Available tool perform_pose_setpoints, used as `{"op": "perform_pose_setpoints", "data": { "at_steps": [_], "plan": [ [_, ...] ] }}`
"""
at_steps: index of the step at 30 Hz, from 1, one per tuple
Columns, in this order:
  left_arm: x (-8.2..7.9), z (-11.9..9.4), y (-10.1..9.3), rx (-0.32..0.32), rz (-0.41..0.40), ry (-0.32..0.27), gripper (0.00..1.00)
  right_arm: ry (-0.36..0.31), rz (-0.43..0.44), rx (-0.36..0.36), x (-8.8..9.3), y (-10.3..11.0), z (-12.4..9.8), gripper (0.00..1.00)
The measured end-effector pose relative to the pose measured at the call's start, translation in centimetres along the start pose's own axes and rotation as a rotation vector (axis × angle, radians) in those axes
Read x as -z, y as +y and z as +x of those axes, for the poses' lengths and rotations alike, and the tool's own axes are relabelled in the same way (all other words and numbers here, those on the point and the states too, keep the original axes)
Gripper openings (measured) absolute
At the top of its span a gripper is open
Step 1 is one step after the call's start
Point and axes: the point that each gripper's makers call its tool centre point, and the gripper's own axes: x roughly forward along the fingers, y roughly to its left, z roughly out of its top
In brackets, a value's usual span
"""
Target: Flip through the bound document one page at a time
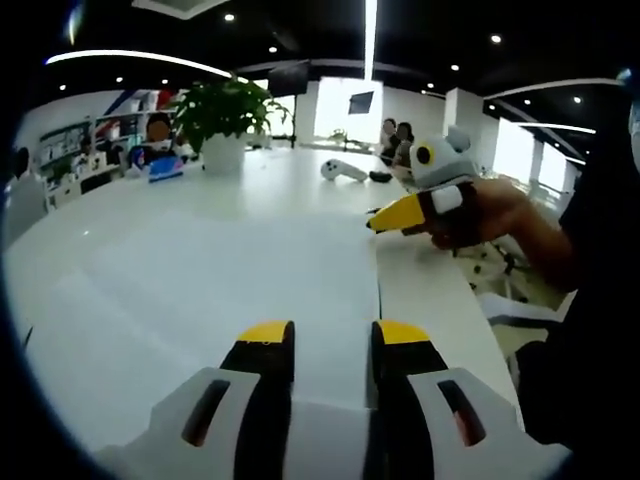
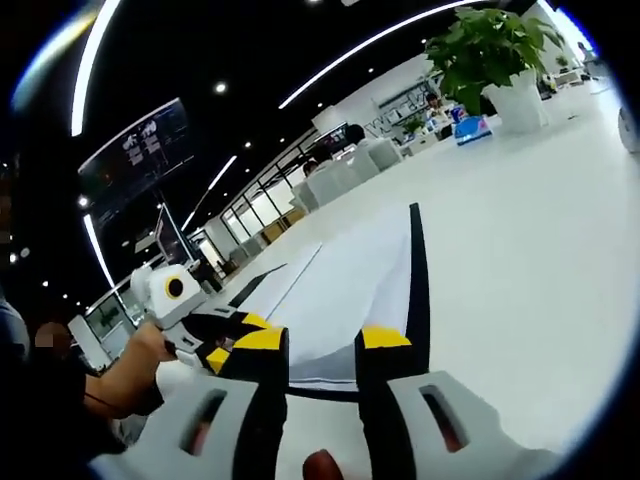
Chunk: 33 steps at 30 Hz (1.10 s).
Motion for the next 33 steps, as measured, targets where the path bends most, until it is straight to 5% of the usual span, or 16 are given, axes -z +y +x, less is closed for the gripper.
{"op": "perform_pose_setpoints", "data": {
  "at_steps": [6, 16, 28, 33],
  "plan": [
    [0.1, 0.0, -0.3, -0.011, 0.012, 0.005, 0.34, 0.088, -0.125, 0.068, 0.9, -1.0, 0.9, 0.24],
    [0.2, 0.0, 0.2, -0.03, 0.054, 0.021, 0.35, 0.112, -0.12, 0.077, 1.1, -1.6, 1.3, 0.16],
    [0.1, 0.2, 1.2, -0.041, 0.051, 0.0, 0.35, 0.147, -0.243, 0.122, 1.6, -2.4, 1.3, 0.05],
    [-1.0, -1.1, 1.3, -0.097, 0.052, -0.028, 0.33, 0.146, -0.228, 0.12, 1.6, -2.4, 1.3, 0.03]
  ]
}}
